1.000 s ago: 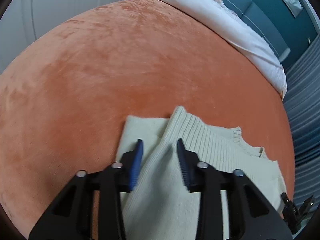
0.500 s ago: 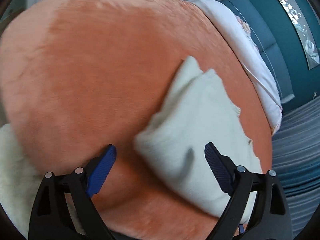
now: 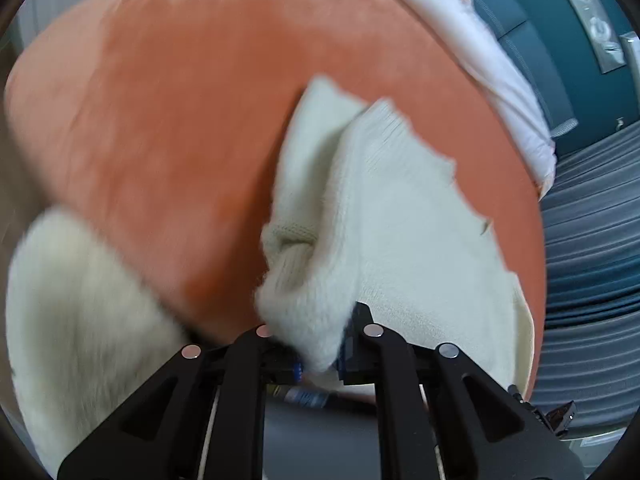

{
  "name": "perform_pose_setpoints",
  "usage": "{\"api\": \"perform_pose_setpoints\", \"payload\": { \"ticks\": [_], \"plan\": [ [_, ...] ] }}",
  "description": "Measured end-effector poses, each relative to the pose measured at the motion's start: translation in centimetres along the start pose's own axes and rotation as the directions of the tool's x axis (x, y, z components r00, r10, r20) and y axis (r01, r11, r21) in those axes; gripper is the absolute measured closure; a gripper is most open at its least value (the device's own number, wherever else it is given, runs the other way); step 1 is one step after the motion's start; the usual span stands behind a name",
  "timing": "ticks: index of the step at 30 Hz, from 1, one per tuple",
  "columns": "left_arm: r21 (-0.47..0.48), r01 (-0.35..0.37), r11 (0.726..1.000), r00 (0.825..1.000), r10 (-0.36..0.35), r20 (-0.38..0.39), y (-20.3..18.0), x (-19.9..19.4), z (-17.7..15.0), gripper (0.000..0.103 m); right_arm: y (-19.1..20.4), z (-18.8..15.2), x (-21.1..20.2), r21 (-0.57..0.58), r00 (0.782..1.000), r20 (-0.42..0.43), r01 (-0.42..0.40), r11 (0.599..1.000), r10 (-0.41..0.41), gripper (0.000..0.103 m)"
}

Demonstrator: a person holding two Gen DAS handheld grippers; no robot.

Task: Fold small clothes
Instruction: 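Grasp the cardigan side edge with the left gripper and fold it over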

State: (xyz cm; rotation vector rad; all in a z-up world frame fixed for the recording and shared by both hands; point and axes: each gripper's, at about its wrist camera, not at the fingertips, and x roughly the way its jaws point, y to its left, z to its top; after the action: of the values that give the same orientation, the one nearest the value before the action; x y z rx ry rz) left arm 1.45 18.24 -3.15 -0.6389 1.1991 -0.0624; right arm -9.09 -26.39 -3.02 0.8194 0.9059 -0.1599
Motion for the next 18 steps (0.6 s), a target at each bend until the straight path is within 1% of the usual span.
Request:
{"api": "perform_pose_setpoints", "payload": {
  "ticks": [1,2,3,4,5,7,8,9,10,11,13,15,16,17,18],
  "plan": [
    [0.002,-0.025,1.0,1.0,0.025,-0.011,0.7,0.6,-1.0,0.09,-0.8,-1.2,0.5,-0.019,0.997,-0.043,0.059,0.998,-0.06,0.093],
    [0.005,-0.05,0.999,0.999,0.05,-0.006,1.2,0.8,-1.7,0.083,-1.4,-2.0,0.8,-0.032,0.99,-0.072,0.116,0.993,-0.118,0.091],
    [0.0,-0.068,0.998,0.998,0.068,0.014,1.4,0.6,-2.0,0.072,-1.9,-2.5,0.7,-0.024,0.985,-0.089,0.147,0.989,-0.149,0.09],
    [-0.011,-0.091,0.996,0.995,0.091,0.043,1.4,-0.2,-2.1,0.068,-2.1,-2.5,0.1,-0.004,0.987,-0.08,0.142,0.99,-0.141,0.09],
    [-0.017,-0.104,0.994,0.991,0.105,0.084,1.2,-1.2,-2.0,0.067,-2.0,-2.3,-0.8,0.003,0.989,-0.045,0.142,0.99,-0.142,0.088],
    [0.004,-0.111,0.994,0.98,0.109,0.165,0.3,-3.3,-1.3,0.063,-1.2,-1.7,-2.4,-0.043,0.98,0.038,0.198,0.979,-0.196,0.082],
    [0.032,-0.116,0.993,0.97,0.106,0.217,-0.6,-4.4,-0.6,0.058,-0.3,-1.1,-3.2,-0.094,0.973,0.089,0.22,0.971,-0.211,0.077],
    [0.062,-0.123,0.99,0.961,0.103,0.256,-1.5,-5.1,-0.1,0.046,0.6,-0.6,-3.4,-0.127,0.971,0.118,0.221,0.967,-0.206,0.072],
    [0.089,-0.129,0.988,0.953,0.099,0.285,-2.0,-5.4,0.7,0.038,1.5,0.0,-3.5,-0.165,0.973,0.142,0.205,0.965,-0.183,0.058],
    [0.111,-0.135,0.985,0.947,0.095,0.307,-3.0,-5.4,1.5,0.03,2.2,0.7,-3.4,-0.189,0.975,0.156,0.188,0.964,-0.159,0.047],
    [0.141,-0.137,0.981,0.944,0.086,0.317,-4.4,-4.3,2.8,0.03,3.4,2.5,-2.2,-0.258,0.978,0.175,0.157,0.953,-0.114,0.045],
    [0.141,-0.151,0.978,0.959,0.11,0.262,-5.0,-1.2,4.5,0.031,4.5,4.1,0.2,-0.314,0.979,0.167,0.163,0.935,-0.115,0.044],
    [0.122,-0.134,0.983,0.971,0.105,0.214,-4.8,0.4,5.1,0.034,4.7,4.8,1.7,-0.319,0.981,0.149,0.165,0.933,-0.123,0.044],
    [0.105,-0.114,0.988,0.981,0.095,0.172,-4.8,1.5,5.6,0.049,4.8,5.2,2.7,-0.313,0.986,0.121,0.15,0.938,-0.118,0.06],
    [0.086,-0.107,0.991,0.985,0.094,0.142,-4.4,2.6,5.9,0.068,4.7,5.8,3.9,-0.298,0.992,0.08,0.113,0.948,-0.093,0.082]
  ]
}}
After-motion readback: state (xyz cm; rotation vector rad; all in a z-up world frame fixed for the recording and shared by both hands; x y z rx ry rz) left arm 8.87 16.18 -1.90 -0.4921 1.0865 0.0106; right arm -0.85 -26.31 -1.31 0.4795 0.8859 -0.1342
